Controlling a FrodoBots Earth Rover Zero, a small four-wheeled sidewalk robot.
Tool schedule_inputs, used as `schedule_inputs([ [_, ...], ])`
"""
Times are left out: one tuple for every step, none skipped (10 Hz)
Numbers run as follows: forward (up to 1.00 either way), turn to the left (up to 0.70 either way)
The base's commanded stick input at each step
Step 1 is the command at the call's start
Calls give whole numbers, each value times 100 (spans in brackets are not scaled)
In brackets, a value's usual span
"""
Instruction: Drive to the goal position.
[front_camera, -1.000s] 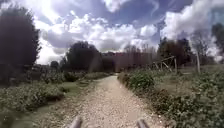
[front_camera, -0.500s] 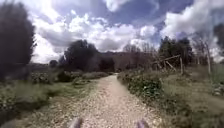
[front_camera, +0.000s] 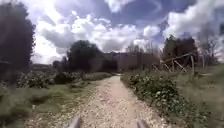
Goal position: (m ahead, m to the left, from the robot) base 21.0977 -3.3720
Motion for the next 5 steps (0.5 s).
schedule_inputs([
  [100, 27],
  [100, 21],
  [100, 12],
  [100, 3],
  [100, 9],
])
